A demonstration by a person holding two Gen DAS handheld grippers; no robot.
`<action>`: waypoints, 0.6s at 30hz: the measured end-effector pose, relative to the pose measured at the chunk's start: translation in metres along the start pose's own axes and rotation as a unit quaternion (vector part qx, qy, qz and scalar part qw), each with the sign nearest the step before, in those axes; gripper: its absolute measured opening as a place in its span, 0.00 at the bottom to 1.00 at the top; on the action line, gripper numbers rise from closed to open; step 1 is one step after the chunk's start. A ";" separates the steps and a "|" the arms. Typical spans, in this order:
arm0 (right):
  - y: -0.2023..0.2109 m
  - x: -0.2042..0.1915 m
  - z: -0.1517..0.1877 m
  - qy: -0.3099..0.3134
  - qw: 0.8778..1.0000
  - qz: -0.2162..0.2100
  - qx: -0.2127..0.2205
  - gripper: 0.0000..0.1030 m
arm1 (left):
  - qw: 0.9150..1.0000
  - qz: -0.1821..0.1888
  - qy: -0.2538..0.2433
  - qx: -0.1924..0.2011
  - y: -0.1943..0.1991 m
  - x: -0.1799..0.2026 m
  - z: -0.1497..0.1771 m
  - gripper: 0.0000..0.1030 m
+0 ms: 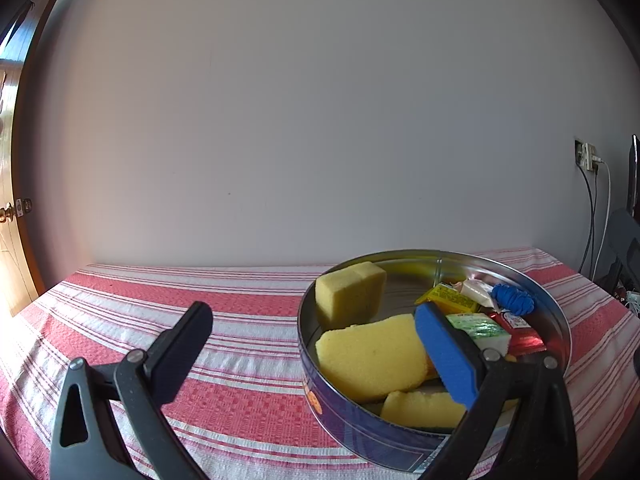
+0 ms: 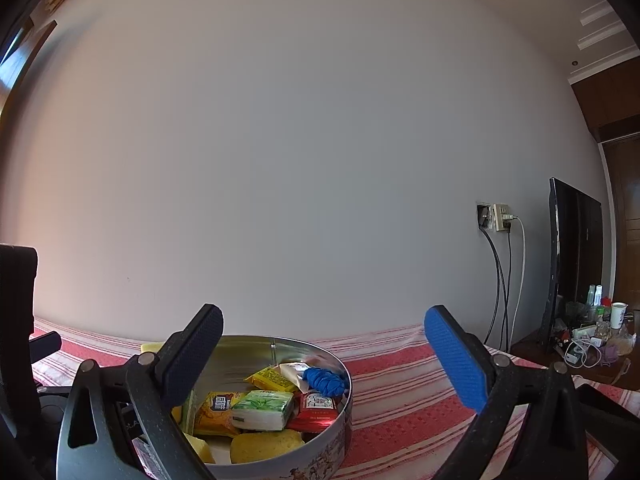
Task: Organize objects
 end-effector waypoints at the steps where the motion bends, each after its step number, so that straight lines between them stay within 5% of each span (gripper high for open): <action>1: 0.000 0.000 0.000 0.001 1.000 -0.001 0.001 0.99 | 1.000 -0.001 0.001 0.000 0.000 0.000 0.000 1.00; 18: 0.000 0.002 0.000 0.000 1.000 0.005 -0.005 0.99 | 1.000 0.001 -0.001 0.000 0.000 0.004 0.000 1.00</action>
Point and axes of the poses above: each gripper's, at about its wrist camera, not at the fingertips, and y roughly against the way its jaws point, x to its right, z to its underside, the point moved 6 cm from there along -y, roughly the way its jaws point, and after that the axes turned 10 degrees about -z, right-handed, at the moved point
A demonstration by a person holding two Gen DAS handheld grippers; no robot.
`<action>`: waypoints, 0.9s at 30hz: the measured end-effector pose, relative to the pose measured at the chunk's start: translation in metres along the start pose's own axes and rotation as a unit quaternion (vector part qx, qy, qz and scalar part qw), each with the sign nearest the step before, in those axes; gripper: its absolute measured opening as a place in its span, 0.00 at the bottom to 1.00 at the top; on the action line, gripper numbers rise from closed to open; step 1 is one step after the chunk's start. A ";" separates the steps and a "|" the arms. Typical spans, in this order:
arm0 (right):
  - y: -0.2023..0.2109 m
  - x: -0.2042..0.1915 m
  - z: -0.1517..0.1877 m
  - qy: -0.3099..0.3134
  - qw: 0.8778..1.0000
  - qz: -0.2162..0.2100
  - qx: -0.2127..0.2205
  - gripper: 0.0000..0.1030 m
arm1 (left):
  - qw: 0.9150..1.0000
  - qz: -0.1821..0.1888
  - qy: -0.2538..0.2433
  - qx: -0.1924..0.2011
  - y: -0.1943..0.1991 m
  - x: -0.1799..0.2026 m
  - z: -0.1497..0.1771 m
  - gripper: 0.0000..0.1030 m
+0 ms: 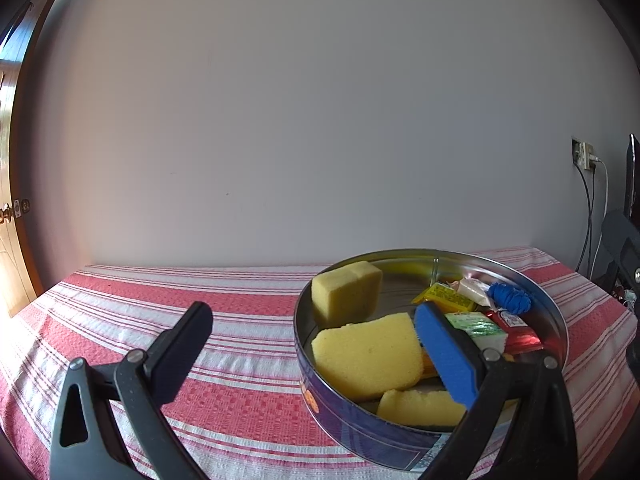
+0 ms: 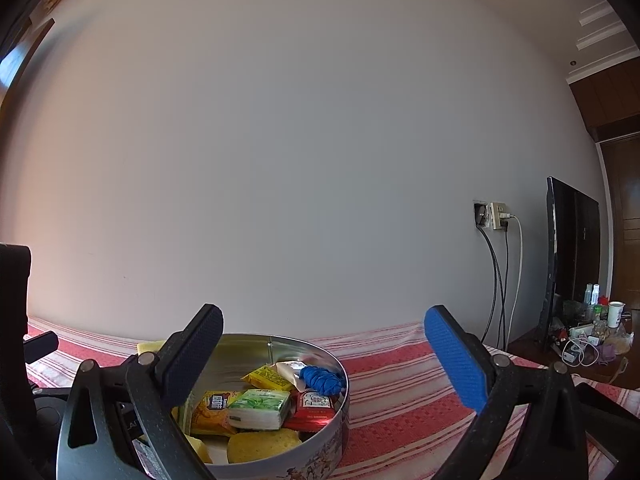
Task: Organize objects
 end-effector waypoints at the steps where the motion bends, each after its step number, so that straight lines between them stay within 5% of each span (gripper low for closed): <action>1: 0.000 0.000 0.000 0.000 1.000 0.001 0.000 0.99 | 1.000 -0.001 0.001 0.000 0.000 0.000 0.000 1.00; 27: 0.000 0.000 0.000 -0.001 1.000 0.003 -0.005 0.99 | 1.000 0.015 0.002 -0.012 -0.002 0.001 0.003 1.00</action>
Point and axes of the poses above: each gripper's, at about its wrist camera, not at the fingertips, and y roughly against the way its jaws point, x to its right, z to its underside, the point moved 6 cm from there along -y, roughly the way its jaws point, and after that the axes turned 10 degrees about -z, right-handed, at the moved point
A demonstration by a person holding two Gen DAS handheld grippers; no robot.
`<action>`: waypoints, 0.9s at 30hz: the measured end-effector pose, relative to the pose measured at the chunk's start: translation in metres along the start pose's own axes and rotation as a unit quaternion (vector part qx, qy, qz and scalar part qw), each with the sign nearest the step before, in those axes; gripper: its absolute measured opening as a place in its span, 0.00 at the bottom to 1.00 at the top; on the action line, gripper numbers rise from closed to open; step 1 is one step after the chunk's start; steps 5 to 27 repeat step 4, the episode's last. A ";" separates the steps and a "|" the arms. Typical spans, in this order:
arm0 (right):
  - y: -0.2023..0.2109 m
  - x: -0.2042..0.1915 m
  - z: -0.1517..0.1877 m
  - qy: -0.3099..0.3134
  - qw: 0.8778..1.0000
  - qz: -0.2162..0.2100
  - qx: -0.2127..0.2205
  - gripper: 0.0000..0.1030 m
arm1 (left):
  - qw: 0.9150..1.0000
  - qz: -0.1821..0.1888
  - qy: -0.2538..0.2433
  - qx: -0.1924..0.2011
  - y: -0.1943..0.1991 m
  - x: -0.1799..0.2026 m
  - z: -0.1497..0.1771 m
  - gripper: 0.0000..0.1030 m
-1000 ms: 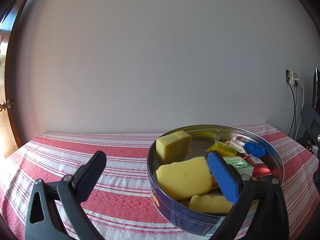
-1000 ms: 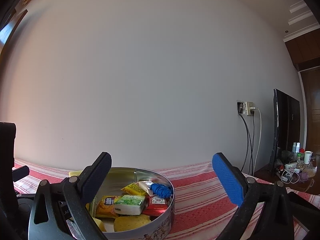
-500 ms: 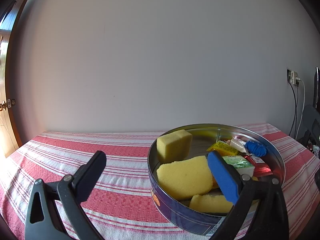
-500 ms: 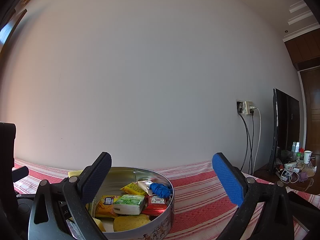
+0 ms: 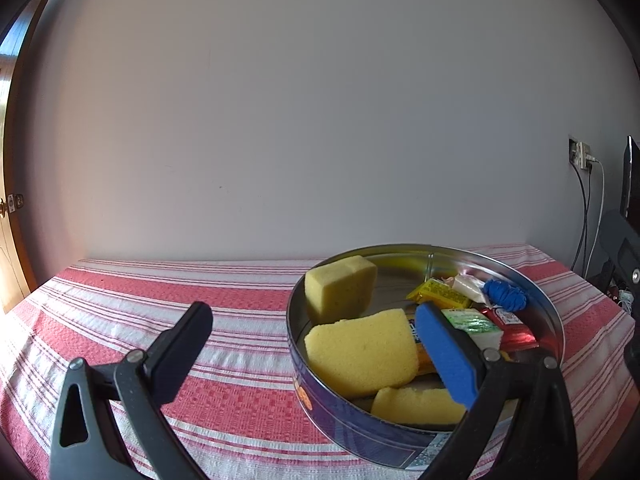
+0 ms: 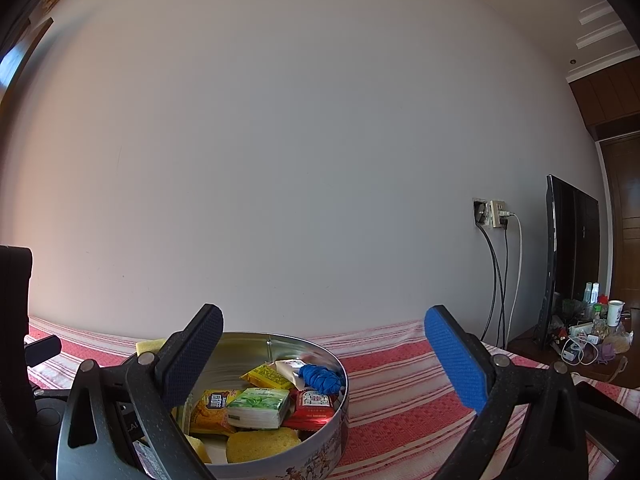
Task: Organize objects
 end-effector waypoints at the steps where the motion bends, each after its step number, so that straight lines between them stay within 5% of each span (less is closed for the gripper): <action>1: -0.001 0.000 0.000 0.000 1.000 0.001 -0.001 0.99 | 1.000 0.001 0.000 -0.001 0.000 0.000 0.000 1.00; 27: -0.002 0.003 0.001 -0.003 1.000 0.004 -0.004 0.99 | 1.000 -0.003 0.001 -0.004 -0.001 -0.001 0.000 1.00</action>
Point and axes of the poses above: each gripper's, at about its wrist camera, not at the fingertips, and y roughly against the way its jaws point, x to its right, z to its underside, the point moved 6 cm from there along -y, roughly the way its jaws point, and after that the axes turned 10 degrees about -z, right-handed, at the moved point
